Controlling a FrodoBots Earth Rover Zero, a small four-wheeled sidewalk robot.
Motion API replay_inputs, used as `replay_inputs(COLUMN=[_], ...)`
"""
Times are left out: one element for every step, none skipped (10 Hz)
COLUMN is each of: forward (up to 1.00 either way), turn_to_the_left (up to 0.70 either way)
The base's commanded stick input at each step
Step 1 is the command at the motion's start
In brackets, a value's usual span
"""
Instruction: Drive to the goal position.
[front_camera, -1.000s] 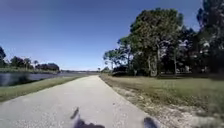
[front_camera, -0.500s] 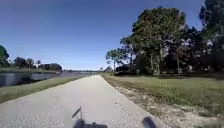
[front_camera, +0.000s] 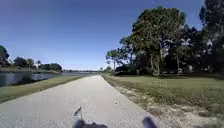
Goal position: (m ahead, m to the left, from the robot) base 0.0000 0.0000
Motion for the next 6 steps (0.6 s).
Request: replay_inputs(forward=[0.0, 0.0, 0.0, 0.0, 0.1, 0.2], turn_to_the_left=[0.0, 0.0, 0.0, 0.0, 0.05, 0.1])
